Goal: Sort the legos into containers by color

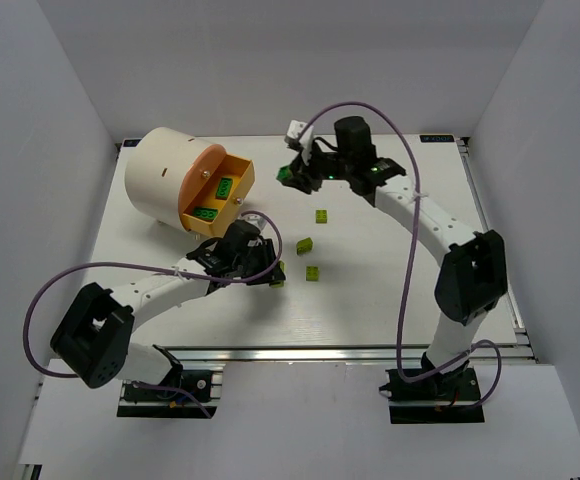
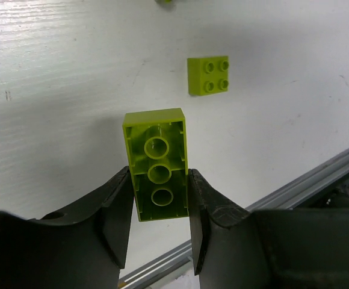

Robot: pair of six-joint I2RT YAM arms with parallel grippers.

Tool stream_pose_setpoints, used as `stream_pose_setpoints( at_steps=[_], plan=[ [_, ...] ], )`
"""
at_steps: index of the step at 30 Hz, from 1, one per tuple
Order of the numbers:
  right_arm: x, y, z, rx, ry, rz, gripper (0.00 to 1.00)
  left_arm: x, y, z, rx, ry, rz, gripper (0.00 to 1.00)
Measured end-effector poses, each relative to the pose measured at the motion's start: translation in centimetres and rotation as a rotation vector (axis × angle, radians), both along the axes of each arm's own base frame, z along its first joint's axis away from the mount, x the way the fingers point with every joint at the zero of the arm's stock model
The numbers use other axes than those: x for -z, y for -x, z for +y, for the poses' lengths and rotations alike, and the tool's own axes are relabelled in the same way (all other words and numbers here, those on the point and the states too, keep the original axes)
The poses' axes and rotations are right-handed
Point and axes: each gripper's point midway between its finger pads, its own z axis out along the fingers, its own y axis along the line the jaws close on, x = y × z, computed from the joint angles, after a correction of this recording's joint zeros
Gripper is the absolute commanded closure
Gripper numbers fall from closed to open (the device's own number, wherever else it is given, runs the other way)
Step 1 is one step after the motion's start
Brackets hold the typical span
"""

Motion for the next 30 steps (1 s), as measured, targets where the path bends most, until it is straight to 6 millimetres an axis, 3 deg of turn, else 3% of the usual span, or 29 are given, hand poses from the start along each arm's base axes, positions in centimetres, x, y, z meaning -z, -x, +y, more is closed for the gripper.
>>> stream_pose_setpoints(
  at_steps=[6,9,12,14,15,19,22,28,30],
  plan=[
    [-3.5,0.2,9.7,-0.087,-0.143,0.025,1.00,2.3,0.0,0.3,-0.006,-0.049,0.042,0.47],
    [-3.0,0.1,13.1,-0.101,-0.174,0.061,1.00,3.3,0.6,0.8,-0.005,-0.069,0.063,0.41],
    [-1.4,-0.7,15.2,-0.091,-0.179,0.091,1.00,4.2,1.5,1.5,-0.009,-0.083,0.085,0.34],
    [-0.4,-1.4,16.1,-0.076,-0.179,0.106,1.00,4.5,2.1,2.1,-0.014,-0.088,0.093,0.30],
    [0.0,-1.7,16.4,-0.070,-0.178,0.112,0.95,4.3,2.3,2.2,-0.018,-0.085,0.092,0.29],
    [1.8,-2.2,17.2,-0.048,-0.166,0.140,0.59,2.5,2.3,2.3,-0.032,-0.048,0.049,0.28],
    [2.3,-2.2,17.5,-0.041,-0.162,0.149,0.48,0.4,2.1,2.3,-0.044,-0.007,-0.003,0.28],
    [2.1,-2.3,17.6,-0.035,-0.169,0.149,0.39,-2.1,1.6,2.6,-0.063,0.029,-0.079,0.37],
    [2.0,-2.4,17.6,-0.034,-0.172,0.145,0.39,-1.9,1.6,2.8,-0.062,0.020,-0.080,0.48]
  ],
)
